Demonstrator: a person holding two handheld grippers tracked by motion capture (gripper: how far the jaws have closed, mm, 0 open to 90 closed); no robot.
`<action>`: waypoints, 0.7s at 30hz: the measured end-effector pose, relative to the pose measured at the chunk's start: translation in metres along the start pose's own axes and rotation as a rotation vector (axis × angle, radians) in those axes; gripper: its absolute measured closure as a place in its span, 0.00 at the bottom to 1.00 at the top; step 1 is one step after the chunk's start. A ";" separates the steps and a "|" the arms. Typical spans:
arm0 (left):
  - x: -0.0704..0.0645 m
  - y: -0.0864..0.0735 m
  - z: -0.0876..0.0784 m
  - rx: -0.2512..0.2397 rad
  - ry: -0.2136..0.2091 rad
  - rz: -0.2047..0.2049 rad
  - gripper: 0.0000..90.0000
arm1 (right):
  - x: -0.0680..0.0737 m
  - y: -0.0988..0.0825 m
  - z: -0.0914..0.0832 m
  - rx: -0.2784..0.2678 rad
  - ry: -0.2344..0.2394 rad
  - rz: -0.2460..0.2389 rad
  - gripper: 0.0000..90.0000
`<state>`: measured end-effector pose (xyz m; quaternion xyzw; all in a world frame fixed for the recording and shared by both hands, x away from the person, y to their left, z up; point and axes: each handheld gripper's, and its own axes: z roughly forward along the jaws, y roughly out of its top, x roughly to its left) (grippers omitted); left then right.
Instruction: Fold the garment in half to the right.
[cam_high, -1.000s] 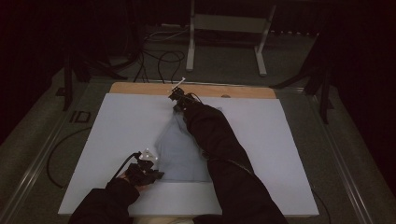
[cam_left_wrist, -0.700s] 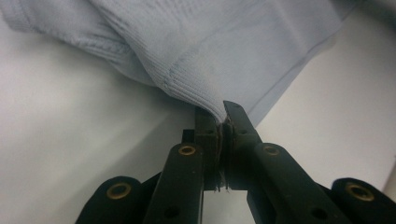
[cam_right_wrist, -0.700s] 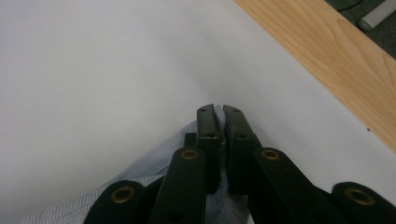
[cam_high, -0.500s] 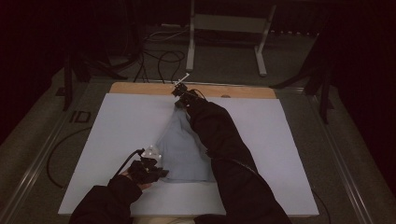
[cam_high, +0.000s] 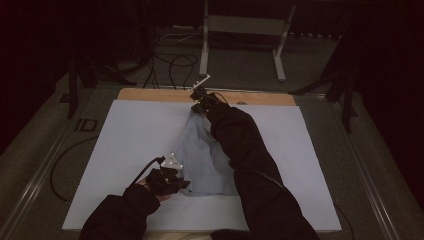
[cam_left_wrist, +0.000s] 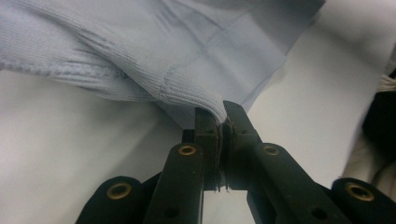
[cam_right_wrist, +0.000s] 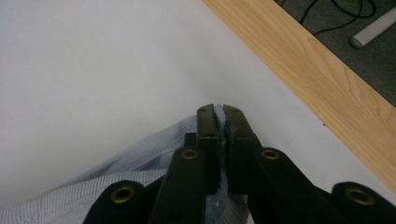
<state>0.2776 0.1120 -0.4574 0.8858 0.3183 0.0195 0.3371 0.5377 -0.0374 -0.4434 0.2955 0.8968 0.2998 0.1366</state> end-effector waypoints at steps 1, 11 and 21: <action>-0.001 0.001 0.000 0.000 -0.002 0.007 0.97 | 0.000 -0.001 -0.002 -0.001 0.002 0.003 0.97; -0.013 0.020 0.003 0.003 -0.007 0.043 0.97 | -0.007 -0.006 -0.019 -0.015 0.010 -0.002 0.97; -0.027 0.040 0.010 0.012 -0.022 0.094 0.97 | -0.018 -0.014 -0.037 -0.051 0.014 0.011 0.97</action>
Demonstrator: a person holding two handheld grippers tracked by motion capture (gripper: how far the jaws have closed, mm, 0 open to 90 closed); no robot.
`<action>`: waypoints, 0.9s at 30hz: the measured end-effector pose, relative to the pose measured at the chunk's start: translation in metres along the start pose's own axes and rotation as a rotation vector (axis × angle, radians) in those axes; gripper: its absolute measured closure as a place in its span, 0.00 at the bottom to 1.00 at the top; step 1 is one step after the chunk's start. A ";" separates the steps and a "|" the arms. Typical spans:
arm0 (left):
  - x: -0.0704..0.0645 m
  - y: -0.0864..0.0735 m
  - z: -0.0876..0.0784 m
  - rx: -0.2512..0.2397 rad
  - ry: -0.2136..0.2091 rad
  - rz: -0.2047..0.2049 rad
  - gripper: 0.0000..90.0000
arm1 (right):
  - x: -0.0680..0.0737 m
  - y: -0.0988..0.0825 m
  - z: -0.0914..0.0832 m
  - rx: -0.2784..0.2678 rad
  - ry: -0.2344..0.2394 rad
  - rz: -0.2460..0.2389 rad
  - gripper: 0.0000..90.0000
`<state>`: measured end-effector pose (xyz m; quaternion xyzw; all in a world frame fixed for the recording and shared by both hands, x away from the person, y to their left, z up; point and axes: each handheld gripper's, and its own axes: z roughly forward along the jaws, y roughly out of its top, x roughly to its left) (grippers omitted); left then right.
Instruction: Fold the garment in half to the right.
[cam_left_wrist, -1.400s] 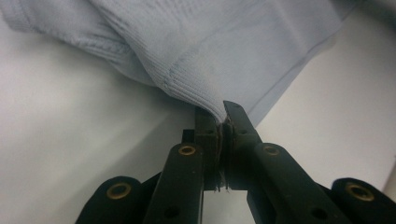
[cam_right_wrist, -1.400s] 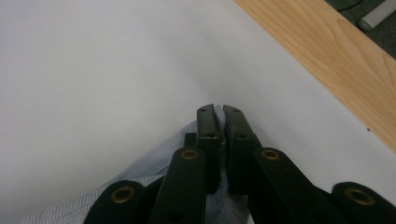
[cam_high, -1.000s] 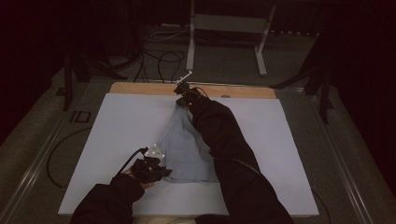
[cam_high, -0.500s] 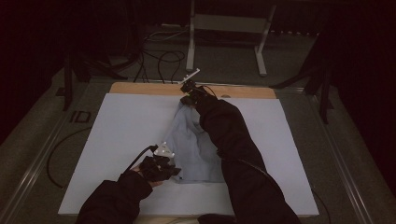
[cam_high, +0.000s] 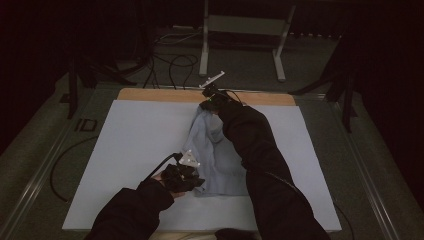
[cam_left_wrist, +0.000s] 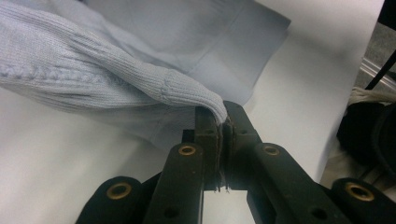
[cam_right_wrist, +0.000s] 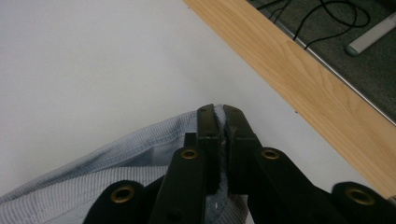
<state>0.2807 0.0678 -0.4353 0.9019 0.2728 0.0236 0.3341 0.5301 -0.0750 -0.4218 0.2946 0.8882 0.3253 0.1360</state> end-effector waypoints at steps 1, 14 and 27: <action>0.000 0.000 0.000 0.000 0.000 0.000 0.97 | 0.000 0.000 0.000 0.000 0.000 0.000 0.97; -0.013 0.025 0.015 0.011 -0.024 0.051 0.97 | -0.019 -0.011 -0.030 -0.041 -0.032 0.022 0.96; -0.023 0.046 0.035 0.025 -0.064 0.082 0.97 | -0.036 -0.033 -0.045 -0.057 -0.045 0.070 0.96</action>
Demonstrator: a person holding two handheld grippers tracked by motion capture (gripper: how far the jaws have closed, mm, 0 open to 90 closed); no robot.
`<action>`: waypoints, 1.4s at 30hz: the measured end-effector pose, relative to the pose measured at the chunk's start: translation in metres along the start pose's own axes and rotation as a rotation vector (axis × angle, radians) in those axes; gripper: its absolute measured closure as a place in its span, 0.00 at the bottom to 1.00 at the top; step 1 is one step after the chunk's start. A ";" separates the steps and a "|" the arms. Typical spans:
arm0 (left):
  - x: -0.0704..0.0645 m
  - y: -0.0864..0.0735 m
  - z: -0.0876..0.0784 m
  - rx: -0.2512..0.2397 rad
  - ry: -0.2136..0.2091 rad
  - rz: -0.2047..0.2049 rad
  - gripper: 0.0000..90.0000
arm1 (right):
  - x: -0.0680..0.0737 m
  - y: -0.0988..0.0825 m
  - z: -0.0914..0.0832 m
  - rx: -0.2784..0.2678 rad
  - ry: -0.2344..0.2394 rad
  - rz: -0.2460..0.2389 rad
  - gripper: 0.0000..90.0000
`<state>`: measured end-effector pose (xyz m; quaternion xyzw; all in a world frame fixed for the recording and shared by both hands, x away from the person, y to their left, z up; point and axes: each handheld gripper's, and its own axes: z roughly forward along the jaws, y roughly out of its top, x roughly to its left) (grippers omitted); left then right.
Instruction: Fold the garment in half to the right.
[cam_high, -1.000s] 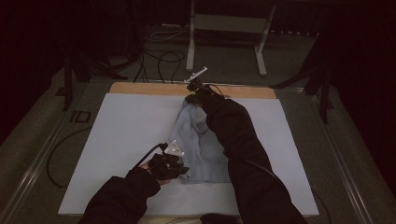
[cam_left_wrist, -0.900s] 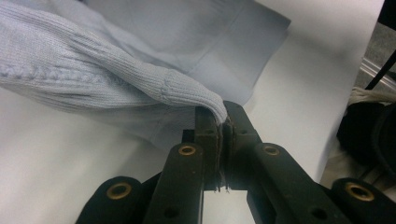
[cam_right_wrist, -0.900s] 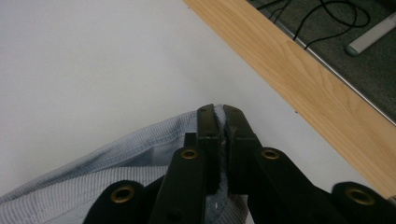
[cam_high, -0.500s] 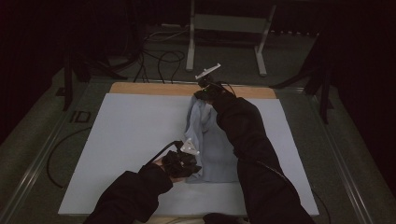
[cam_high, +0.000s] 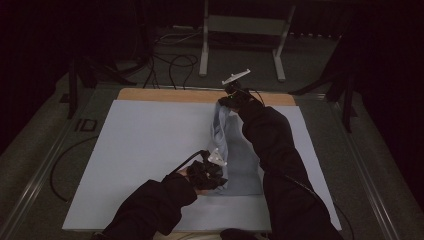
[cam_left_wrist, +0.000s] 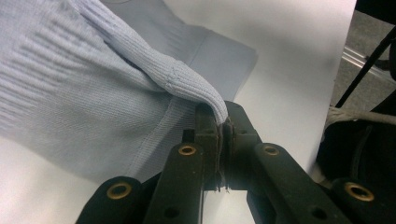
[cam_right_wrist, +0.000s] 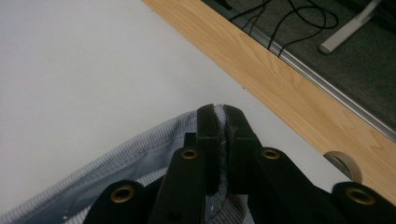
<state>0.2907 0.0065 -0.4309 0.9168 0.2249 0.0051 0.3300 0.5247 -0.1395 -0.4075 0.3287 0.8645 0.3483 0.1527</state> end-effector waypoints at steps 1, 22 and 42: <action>-0.001 0.002 0.002 0.000 -0.003 -0.001 0.97 | -0.002 -0.002 -0.001 -0.003 -0.001 0.001 0.96; -0.014 0.030 0.055 0.069 -0.001 0.032 0.97 | -0.032 -0.040 0.002 -0.022 0.019 0.051 0.96; -0.011 0.029 0.080 0.112 0.019 -0.008 0.97 | -0.041 -0.065 0.039 0.008 0.046 0.080 0.96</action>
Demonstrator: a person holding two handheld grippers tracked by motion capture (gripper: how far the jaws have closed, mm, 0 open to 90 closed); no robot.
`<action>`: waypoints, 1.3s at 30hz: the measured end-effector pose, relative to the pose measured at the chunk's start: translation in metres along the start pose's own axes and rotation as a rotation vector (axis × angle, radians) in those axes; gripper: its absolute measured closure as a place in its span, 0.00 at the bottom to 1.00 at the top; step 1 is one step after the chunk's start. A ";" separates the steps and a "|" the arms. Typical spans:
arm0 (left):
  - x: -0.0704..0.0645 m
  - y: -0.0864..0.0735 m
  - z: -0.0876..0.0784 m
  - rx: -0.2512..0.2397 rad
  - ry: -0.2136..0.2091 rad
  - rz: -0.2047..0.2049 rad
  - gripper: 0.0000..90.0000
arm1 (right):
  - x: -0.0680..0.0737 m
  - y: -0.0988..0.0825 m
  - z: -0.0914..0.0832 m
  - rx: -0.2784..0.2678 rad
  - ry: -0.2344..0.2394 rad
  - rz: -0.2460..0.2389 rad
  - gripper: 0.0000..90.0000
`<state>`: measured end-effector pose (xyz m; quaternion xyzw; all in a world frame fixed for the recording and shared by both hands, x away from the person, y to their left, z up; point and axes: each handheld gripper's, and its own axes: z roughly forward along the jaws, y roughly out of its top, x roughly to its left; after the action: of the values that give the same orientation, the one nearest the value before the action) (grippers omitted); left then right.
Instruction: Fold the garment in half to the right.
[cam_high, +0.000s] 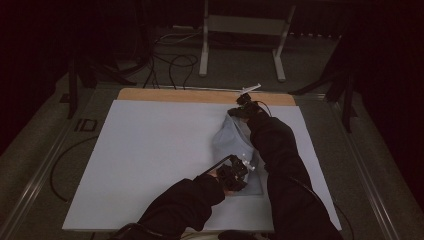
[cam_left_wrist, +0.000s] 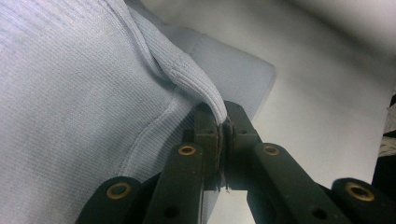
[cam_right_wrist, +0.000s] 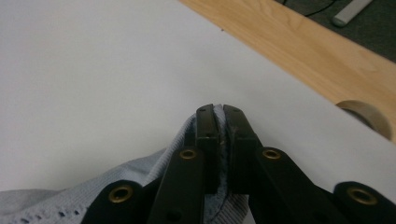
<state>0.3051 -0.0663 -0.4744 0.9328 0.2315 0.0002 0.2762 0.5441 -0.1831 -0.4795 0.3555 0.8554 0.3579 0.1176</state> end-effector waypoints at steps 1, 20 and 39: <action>0.001 0.000 0.002 -0.001 -0.003 -0.002 0.97 | 0.000 -0.001 0.001 0.000 0.001 0.003 0.95; -0.003 0.006 0.013 -0.018 -0.110 -0.024 0.81 | -0.001 -0.004 -0.006 -0.015 -0.008 0.054 0.49; -0.019 0.037 0.010 -0.093 -0.012 -0.009 0.97 | 0.010 -0.003 -0.026 -0.046 0.013 0.041 0.39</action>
<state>0.3052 -0.1071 -0.4617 0.9180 0.2339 0.0042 0.3204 0.5236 -0.1910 -0.4622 0.3679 0.8402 0.3820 0.1126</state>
